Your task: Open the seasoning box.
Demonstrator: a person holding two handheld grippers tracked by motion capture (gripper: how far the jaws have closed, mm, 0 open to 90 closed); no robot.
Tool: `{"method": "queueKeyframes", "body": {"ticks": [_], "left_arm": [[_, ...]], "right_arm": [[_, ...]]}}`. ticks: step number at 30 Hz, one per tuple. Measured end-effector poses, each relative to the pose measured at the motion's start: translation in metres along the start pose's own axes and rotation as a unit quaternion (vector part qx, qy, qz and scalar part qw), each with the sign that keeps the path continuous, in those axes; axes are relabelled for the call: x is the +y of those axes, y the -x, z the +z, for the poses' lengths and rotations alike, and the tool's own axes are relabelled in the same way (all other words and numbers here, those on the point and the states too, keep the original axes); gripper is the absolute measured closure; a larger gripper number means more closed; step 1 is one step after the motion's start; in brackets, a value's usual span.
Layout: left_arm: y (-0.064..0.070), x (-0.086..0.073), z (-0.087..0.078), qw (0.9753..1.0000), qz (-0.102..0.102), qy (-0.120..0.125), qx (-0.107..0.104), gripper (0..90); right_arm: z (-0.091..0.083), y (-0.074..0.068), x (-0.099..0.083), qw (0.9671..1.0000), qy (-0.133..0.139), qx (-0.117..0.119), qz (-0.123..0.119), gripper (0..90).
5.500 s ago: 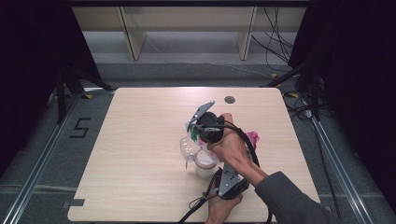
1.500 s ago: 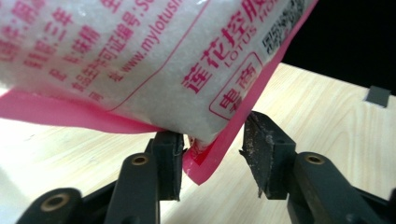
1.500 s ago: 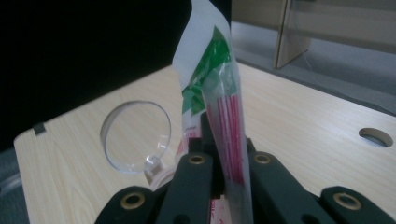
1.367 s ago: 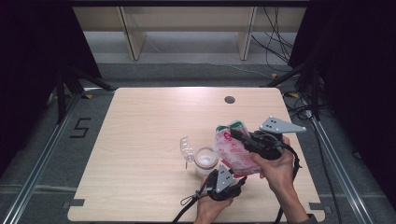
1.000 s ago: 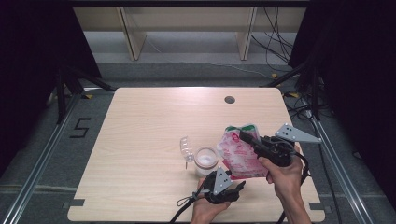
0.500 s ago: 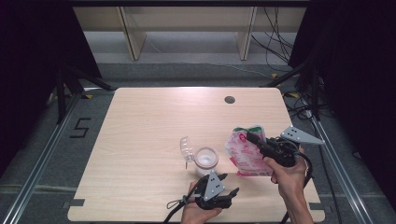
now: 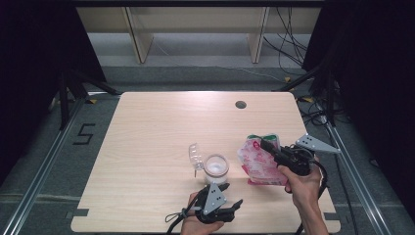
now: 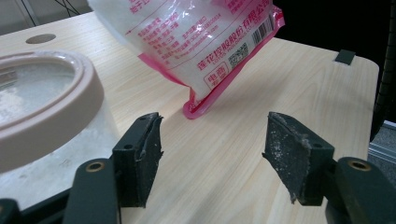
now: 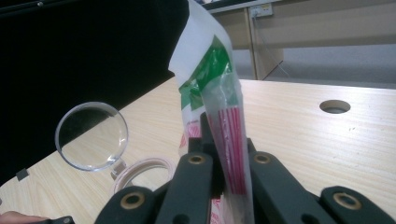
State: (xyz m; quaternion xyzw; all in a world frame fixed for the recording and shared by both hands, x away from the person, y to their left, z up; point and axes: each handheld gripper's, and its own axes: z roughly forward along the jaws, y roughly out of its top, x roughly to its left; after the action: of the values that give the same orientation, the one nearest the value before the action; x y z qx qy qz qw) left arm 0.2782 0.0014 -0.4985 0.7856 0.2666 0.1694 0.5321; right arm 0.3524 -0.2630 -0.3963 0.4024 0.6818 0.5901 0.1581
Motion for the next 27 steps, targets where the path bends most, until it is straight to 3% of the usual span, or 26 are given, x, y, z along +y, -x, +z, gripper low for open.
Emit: {"method": "queueKeyframes", "body": {"ticks": [1, 2, 3, 4, 5, 7, 9, 14, 15, 16, 20, 21, 22, 24, 25, 27], "left_arm": [[0.000, -0.001, -0.001, 1.0000, 0.002, 0.000, -0.001, 35.6], [0.000, -0.001, -0.001, 1.0000, 0.001, 0.007, -0.003, 35.2], [0.000, -0.002, -0.004, 1.0000, 0.003, -0.002, 0.001, 34.9], [-0.001, -0.002, -0.005, 1.0000, 0.010, 0.001, -0.001, 34.7], [0.000, -0.003, -0.007, 1.0000, 0.002, -0.003, 0.000, 34.3], [-0.001, -0.004, -0.010, 1.0000, 0.007, 0.002, 0.001, 33.6], [-0.002, -0.004, -0.015, 1.0000, 0.003, 0.001, 0.004, 32.9], [-0.006, -0.004, -0.028, 0.9999, 0.007, 0.003, 0.014, 32.6], [-0.007, -0.004, -0.029, 0.9999, 0.000, 0.010, 0.014, 32.5], [-0.008, -0.004, -0.031, 0.9998, 0.002, 0.007, 0.017, 32.5], [-0.012, -0.005, -0.036, 0.9996, -0.004, 0.010, 0.026, 32.3], [-0.014, -0.005, -0.037, 0.9995, -0.001, 0.010, 0.029, 32.3], [-0.014, -0.005, -0.037, 0.9994, -0.001, 0.011, 0.032, 32.3], [-0.015, -0.005, -0.038, 0.9995, -0.005, 0.013, 0.029, 32.3], [-0.016, -0.004, -0.039, 0.9995, 0.005, 0.008, 0.030, 32.3], [-0.016, -0.005, -0.039, 0.9995, 0.005, 0.008, 0.030, 32.1]], "right_arm": [[-0.001, -0.001, 0.000, 0.9999, -0.006, 0.000, 0.012, 90.0], [-0.002, 0.001, -0.001, 1.0000, -0.001, 0.000, 0.000, 90.0], [-0.002, 0.000, -0.001, 0.9999, 0.002, -0.002, 0.011, 90.0], [-0.002, 0.003, -0.002, 0.9999, 0.012, 0.001, 0.005, 90.0], [-0.005, 0.002, -0.002, 0.9999, 0.001, -0.004, 0.012, 90.0], [-0.007, 0.003, -0.004, 0.9998, 0.007, -0.004, 0.020, 90.0], [-0.011, 0.007, -0.005, 0.9999, 0.004, -0.010, 0.009, 90.0], [-0.019, 0.014, -0.009, 0.9997, 0.010, -0.014, 0.017, 90.0], [-0.022, 0.015, -0.010, 0.9996, 0.008, -0.020, 0.020, 90.0], [-0.021, 0.018, -0.011, 0.9995, 0.021, -0.013, 0.021, 90.0], [-0.030, 0.025, -0.014, 0.9991, 0.007, -0.029, 0.031, 90.0], [-0.029, 0.027, -0.016, 0.9987, 0.018, -0.029, 0.037, 90.0], [-0.031, 0.028, -0.016, 0.9985, 0.009, -0.039, 0.037, 90.0], [-0.031, 0.031, -0.019, 0.9984, 0.015, -0.037, 0.040, 90.0], [-0.032, 0.033, -0.020, 0.9984, 0.016, -0.038, 0.040, 90.0], [-0.035, 0.037, -0.021, 0.9979, 0.006, -0.050, 0.041, 90.0]]}}
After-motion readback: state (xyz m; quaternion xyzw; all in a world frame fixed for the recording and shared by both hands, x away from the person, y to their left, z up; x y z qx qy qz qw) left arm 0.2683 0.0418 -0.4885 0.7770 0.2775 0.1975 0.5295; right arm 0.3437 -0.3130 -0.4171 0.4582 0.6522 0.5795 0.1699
